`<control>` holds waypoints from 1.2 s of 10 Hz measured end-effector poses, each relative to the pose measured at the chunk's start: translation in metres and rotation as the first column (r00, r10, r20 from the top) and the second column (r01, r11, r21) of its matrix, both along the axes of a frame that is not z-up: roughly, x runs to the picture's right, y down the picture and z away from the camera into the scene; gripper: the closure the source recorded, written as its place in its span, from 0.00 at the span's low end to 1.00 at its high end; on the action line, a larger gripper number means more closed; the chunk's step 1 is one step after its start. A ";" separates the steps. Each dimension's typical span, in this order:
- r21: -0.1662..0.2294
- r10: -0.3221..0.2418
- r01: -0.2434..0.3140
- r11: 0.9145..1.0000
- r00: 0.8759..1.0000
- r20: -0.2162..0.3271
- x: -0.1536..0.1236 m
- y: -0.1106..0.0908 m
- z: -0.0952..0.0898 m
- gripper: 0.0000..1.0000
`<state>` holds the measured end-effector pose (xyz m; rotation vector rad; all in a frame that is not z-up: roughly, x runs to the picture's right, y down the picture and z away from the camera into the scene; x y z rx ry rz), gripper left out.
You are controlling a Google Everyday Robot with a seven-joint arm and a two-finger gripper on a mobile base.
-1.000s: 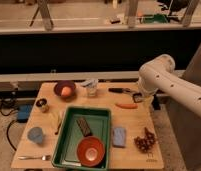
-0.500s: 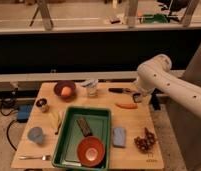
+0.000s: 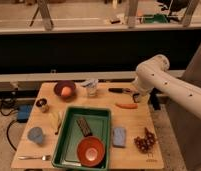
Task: Place pepper in table surface
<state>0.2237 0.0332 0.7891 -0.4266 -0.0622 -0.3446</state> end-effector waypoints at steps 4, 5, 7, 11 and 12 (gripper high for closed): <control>-0.009 -0.006 0.006 1.000 1.000 0.009 0.000 0.000 0.011 0.20; -0.011 -0.011 0.011 1.000 1.000 0.014 -0.002 -0.001 0.014 0.20; -0.018 -0.015 0.015 1.000 1.000 0.018 -0.002 0.000 0.018 0.20; -0.034 -0.015 0.016 0.999 0.999 0.029 -0.002 -0.001 0.031 0.20; -0.037 -0.016 0.017 0.999 0.999 0.032 -0.003 -0.001 0.033 0.20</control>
